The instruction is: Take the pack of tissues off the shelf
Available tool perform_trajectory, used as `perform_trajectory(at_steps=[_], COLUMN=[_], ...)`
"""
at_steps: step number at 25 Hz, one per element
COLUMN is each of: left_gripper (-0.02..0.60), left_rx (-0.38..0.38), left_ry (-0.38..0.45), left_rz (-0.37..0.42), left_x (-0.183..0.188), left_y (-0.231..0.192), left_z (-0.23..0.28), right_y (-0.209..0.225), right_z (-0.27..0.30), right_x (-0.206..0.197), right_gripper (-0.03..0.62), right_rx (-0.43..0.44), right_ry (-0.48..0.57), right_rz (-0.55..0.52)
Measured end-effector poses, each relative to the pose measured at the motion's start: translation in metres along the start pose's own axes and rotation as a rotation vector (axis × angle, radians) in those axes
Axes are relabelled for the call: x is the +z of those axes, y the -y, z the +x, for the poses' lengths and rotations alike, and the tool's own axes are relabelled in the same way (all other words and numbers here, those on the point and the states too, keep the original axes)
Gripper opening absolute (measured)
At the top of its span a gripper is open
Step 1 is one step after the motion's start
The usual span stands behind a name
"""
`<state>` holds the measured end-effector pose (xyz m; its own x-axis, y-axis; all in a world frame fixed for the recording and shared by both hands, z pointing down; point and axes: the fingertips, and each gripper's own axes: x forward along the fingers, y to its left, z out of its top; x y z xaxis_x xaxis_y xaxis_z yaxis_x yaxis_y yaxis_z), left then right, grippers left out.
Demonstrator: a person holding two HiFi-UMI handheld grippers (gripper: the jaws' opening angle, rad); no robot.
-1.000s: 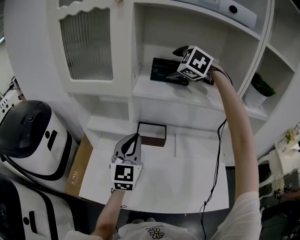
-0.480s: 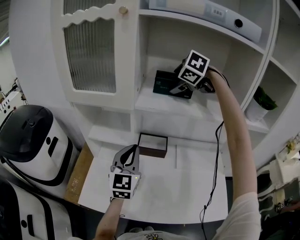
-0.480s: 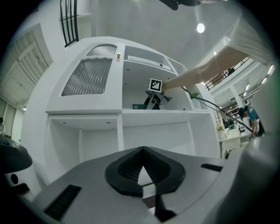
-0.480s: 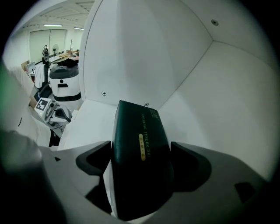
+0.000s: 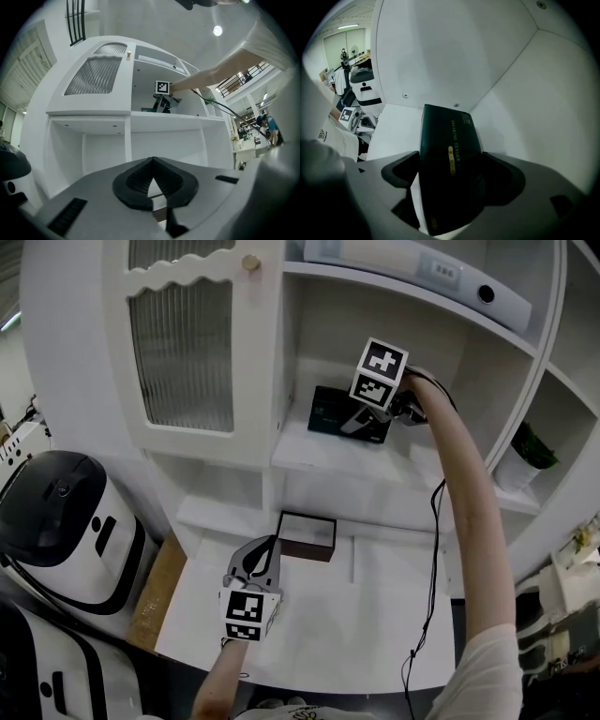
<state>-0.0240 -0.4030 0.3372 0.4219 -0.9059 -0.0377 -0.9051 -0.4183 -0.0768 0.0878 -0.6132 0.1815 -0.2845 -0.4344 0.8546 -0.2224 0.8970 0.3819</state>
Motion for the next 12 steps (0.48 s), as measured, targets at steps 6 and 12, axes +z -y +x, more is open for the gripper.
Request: perform_trajectory(at_steps=[6, 12], left_gripper=[0.000, 0.000], left_rx=[-0.022, -0.034], left_ry=[-0.002, 0.002], left_rz=[0.000, 0.007], left_x=[-0.002, 0.000], left_y=[0.009, 0.015], left_z=[0.005, 0.005], right_y=[0.002, 0.001], right_z=[0.003, 0.002], right_x=[0.002, 0.002], right_gripper=[0.419, 0.413], right_rx=[-0.016, -0.053], right_ry=[-0.039, -0.036], right_rz=[-0.004, -0.017])
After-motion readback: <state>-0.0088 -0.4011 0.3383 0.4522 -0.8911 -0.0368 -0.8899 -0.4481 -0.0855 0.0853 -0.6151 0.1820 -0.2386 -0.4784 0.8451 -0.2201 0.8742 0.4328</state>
